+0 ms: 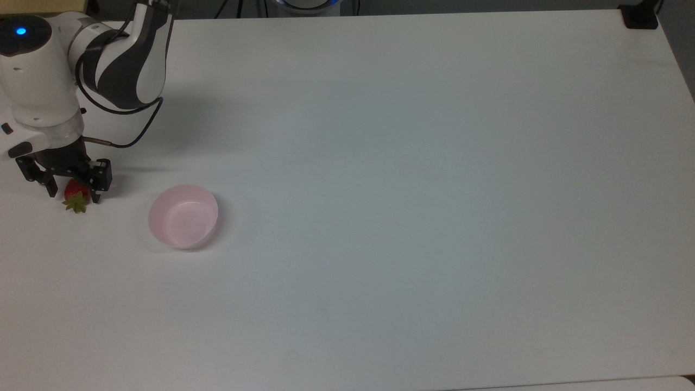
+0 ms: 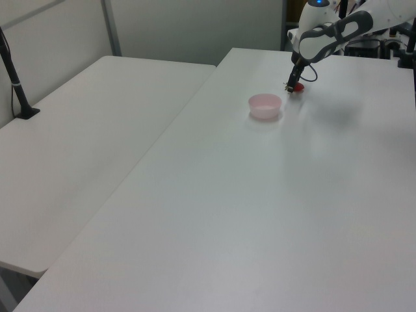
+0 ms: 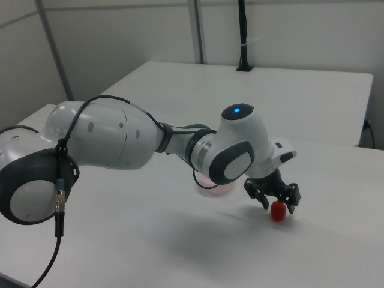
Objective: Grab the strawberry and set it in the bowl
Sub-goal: 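Close the gripper on the strawberry and lift it, then carry the strawberry over the pink bowl and lower it inside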
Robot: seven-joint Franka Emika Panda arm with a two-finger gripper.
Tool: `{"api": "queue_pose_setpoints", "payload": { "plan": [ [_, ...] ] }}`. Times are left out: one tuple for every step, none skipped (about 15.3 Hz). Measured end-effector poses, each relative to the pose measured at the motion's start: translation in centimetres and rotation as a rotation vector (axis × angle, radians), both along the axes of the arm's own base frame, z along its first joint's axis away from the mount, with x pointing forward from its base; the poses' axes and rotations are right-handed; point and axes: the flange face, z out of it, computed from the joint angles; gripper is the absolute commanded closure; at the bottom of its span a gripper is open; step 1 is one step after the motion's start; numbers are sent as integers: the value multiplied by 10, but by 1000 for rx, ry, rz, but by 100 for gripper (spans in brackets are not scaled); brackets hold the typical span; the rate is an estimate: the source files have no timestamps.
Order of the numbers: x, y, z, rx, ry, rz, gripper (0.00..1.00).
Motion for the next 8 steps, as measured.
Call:
{"api": "queue_pose_setpoints", "payload": {
  "plan": [
    [0, 0, 0, 2, -2, -1, 74],
    [1, 0, 1, 1, -4, -1, 77],
    [2, 1, 3, 1, -7, 0, 77],
    [4, 2, 6, 1, -15, 2, 77],
    [7, 4, 10, 4, -26, -2, 77],
    [10, 7, 17, 11, -44, -19, 76],
    [13, 13, 26, 19, -61, -37, 76],
    [17, 22, 36, 31, -76, -54, 76]
  ]
}}
